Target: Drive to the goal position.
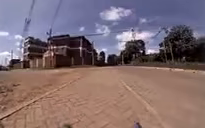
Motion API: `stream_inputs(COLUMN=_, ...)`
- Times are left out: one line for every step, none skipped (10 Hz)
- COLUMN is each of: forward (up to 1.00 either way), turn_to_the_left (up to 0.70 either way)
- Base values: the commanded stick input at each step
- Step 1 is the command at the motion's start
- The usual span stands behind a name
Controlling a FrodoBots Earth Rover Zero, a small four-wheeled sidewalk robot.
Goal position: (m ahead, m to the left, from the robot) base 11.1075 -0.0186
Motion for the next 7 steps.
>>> stream_inputs(forward=1.00, turn_to_the_left=0.00)
stream_inputs(forward=1.00, turn_to_the_left=0.00)
stream_inputs(forward=1.00, turn_to_the_left=0.00)
stream_inputs(forward=1.00, turn_to_the_left=0.00)
stream_inputs(forward=1.00, turn_to_the_left=0.00)
stream_inputs(forward=1.00, turn_to_the_left=0.00)
stream_inputs(forward=1.00, turn_to_the_left=0.00)
